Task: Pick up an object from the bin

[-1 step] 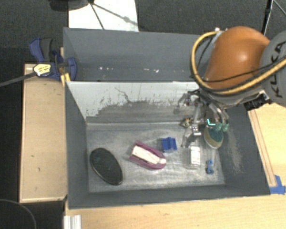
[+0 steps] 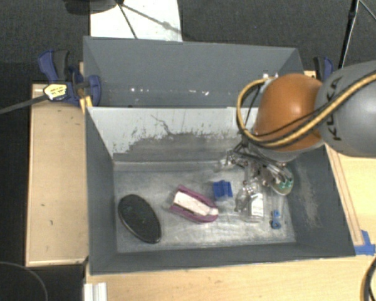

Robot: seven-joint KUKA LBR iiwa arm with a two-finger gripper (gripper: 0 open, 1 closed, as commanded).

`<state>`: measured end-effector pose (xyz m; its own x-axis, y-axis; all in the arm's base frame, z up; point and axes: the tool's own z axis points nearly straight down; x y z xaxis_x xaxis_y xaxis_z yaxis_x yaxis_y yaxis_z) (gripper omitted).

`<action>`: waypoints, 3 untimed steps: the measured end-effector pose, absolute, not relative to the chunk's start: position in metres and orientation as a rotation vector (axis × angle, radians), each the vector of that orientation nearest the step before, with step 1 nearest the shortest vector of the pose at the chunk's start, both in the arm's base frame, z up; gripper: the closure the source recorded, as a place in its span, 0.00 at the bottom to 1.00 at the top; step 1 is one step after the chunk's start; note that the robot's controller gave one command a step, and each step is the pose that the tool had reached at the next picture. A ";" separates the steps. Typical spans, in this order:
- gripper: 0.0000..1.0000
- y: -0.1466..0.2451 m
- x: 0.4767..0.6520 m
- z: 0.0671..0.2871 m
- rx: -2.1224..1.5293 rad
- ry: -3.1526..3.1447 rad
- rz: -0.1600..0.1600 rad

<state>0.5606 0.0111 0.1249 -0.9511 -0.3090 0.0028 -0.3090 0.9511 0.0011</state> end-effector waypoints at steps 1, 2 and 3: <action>0.00 0.004 0.584 0.081 0.714 -3.063 0.000; 1.00 0.005 0.585 0.082 0.710 -3.066 -0.001; 1.00 0.008 0.575 0.232 0.663 -3.083 0.003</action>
Offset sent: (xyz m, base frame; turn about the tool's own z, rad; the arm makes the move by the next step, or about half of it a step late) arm 0.0234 -0.0066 -0.0432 -0.1468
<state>0.5754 0.0076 0.2321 -0.9115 -0.4112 -0.0112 -0.4111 0.9116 -0.0046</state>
